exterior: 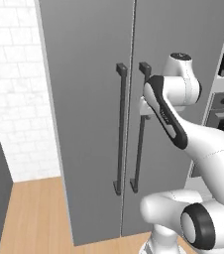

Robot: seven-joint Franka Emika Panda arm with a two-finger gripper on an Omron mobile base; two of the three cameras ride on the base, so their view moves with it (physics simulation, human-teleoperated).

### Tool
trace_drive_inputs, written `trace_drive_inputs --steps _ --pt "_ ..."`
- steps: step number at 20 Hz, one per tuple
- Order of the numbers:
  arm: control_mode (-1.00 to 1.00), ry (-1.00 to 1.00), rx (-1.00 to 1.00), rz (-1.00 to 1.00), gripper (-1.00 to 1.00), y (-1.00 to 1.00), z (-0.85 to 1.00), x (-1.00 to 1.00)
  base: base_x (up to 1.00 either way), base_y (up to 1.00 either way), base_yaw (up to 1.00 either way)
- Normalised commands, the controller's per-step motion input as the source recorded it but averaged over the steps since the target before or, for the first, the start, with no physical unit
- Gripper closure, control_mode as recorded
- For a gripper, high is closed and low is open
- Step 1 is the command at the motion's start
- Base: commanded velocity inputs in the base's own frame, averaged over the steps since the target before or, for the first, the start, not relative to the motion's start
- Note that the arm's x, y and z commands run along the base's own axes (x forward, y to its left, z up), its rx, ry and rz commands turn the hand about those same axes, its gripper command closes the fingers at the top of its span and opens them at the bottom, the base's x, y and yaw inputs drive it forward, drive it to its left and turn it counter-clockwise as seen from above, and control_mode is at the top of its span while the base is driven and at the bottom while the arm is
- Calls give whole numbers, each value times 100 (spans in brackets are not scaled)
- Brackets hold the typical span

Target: Take the strawberry from the fridge and place it on top of the pancake, located on the dining counter.

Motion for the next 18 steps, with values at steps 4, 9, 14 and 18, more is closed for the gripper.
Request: trace_drive_inputs --steps 4,9,14,18 --pt "100 0 0 0 -100 0 0 0 -31 12 0" --pt "100 0 0 0 -100 0 0 0 -36 25 0" --pt "100 0 0 0 -100 0 0 0 -27 27 0" --pt "100 0 0 0 -100 0 0 0 -37 2 0"
